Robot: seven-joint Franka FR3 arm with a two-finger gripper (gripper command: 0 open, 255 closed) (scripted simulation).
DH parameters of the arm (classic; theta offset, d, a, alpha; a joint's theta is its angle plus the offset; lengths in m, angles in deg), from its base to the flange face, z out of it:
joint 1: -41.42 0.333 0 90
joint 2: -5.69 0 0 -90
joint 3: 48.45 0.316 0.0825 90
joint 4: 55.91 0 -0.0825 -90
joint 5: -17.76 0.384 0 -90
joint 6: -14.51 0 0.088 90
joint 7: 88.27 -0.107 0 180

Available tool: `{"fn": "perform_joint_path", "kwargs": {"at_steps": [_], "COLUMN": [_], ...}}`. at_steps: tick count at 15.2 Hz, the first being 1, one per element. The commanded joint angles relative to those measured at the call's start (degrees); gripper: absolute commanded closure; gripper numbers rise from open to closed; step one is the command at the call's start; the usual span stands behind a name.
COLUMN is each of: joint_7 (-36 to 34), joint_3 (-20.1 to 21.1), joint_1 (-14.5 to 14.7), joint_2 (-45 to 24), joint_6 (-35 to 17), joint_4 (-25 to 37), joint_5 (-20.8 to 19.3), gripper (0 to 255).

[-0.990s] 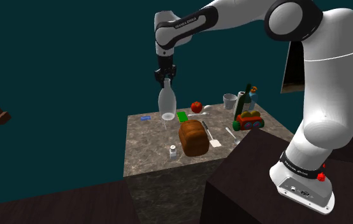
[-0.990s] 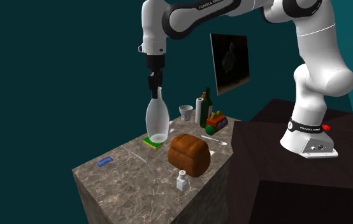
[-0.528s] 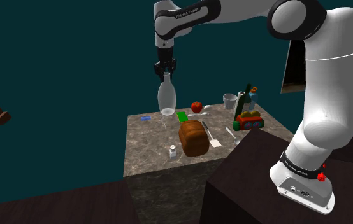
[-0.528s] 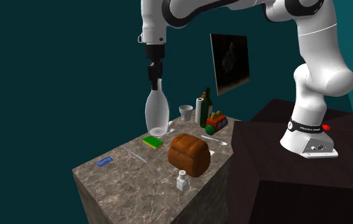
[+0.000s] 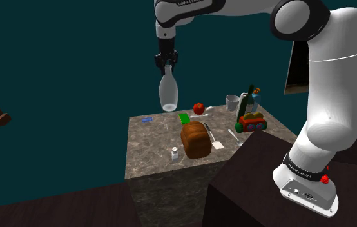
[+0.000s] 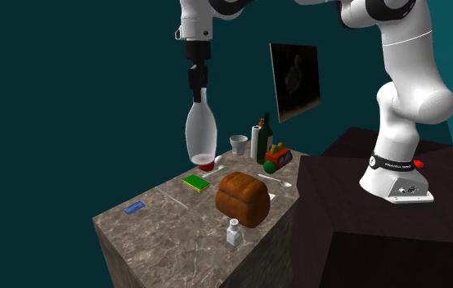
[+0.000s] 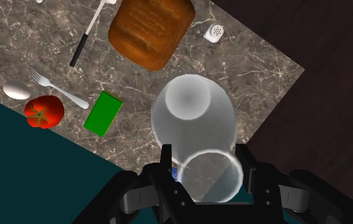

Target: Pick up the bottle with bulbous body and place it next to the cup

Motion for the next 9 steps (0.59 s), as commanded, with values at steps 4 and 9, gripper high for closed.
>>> {"fn": "perform_joint_path", "kwargs": {"at_steps": [4,9], "joint_7": [0.0,3.5], "joint_3": [0.0,-1.0], "joint_1": [0.1,-2.5], "joint_2": [-0.2,2.2], "joint_6": [4.0,2.5], "joint_4": [4.2,0.3], "joint_5": [0.0,0.6], "gripper": [255,255]}}
